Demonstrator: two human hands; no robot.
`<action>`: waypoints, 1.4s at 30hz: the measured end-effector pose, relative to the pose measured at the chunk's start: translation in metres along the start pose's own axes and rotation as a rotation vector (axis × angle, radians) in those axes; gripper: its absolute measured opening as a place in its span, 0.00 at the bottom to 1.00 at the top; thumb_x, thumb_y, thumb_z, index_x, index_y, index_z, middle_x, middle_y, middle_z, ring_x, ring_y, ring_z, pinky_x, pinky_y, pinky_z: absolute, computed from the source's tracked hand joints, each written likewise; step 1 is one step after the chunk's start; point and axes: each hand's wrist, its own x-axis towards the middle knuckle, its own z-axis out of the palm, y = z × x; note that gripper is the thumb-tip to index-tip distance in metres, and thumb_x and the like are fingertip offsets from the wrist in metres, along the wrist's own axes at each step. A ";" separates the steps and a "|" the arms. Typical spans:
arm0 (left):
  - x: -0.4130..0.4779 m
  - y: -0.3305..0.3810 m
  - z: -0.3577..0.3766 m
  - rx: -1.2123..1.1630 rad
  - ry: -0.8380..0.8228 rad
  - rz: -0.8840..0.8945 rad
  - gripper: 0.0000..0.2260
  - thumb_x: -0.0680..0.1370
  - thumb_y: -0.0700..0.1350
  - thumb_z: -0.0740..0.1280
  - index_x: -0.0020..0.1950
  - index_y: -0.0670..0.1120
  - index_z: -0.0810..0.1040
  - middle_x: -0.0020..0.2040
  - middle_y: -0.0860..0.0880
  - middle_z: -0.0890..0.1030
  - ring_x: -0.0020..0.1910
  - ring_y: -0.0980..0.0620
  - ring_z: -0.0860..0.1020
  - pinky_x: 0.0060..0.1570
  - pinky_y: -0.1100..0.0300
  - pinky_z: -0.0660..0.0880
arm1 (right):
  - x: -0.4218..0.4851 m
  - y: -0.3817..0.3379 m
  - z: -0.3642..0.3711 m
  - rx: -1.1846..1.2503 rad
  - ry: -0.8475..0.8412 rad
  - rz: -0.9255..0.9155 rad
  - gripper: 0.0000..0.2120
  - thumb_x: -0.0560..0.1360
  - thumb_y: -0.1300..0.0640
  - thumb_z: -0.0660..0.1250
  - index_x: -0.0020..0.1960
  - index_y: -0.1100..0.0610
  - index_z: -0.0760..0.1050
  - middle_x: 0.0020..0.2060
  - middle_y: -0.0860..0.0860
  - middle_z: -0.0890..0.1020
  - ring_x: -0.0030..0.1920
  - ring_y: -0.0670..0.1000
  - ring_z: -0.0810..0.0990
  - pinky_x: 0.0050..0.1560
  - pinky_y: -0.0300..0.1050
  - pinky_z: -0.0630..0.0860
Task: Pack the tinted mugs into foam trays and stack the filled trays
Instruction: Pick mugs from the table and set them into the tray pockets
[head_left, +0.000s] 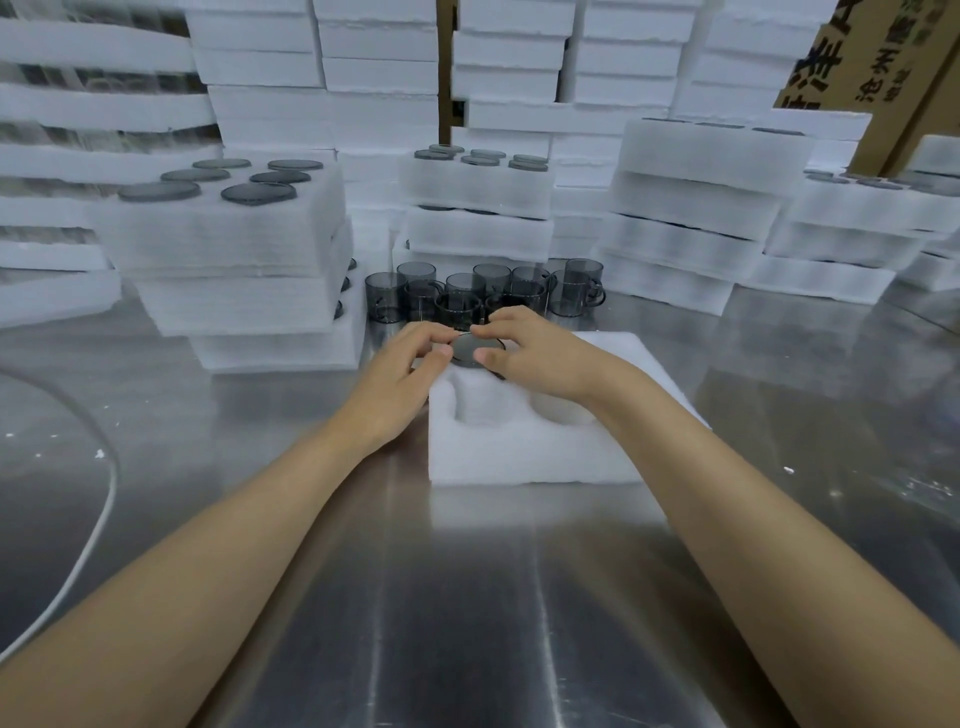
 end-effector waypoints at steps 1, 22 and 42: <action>0.000 0.000 0.000 0.000 -0.012 -0.003 0.09 0.83 0.44 0.58 0.58 0.54 0.75 0.56 0.53 0.76 0.52 0.62 0.73 0.52 0.67 0.67 | 0.001 0.001 -0.005 0.025 -0.019 -0.004 0.15 0.79 0.53 0.63 0.64 0.56 0.77 0.62 0.53 0.77 0.64 0.51 0.72 0.56 0.38 0.66; -0.001 0.003 0.001 -0.076 -0.065 -0.061 0.11 0.83 0.46 0.59 0.64 0.53 0.73 0.57 0.60 0.77 0.56 0.60 0.74 0.54 0.67 0.67 | 0.034 0.037 -0.006 -0.269 0.099 0.208 0.21 0.83 0.45 0.49 0.58 0.60 0.70 0.61 0.49 0.73 0.52 0.54 0.74 0.51 0.46 0.66; -0.001 0.002 -0.001 -0.101 -0.081 -0.082 0.11 0.83 0.45 0.58 0.60 0.60 0.73 0.57 0.58 0.77 0.55 0.62 0.74 0.52 0.72 0.68 | -0.036 0.026 -0.024 0.756 0.878 0.051 0.16 0.72 0.68 0.71 0.49 0.54 0.68 0.42 0.49 0.77 0.42 0.53 0.80 0.43 0.43 0.81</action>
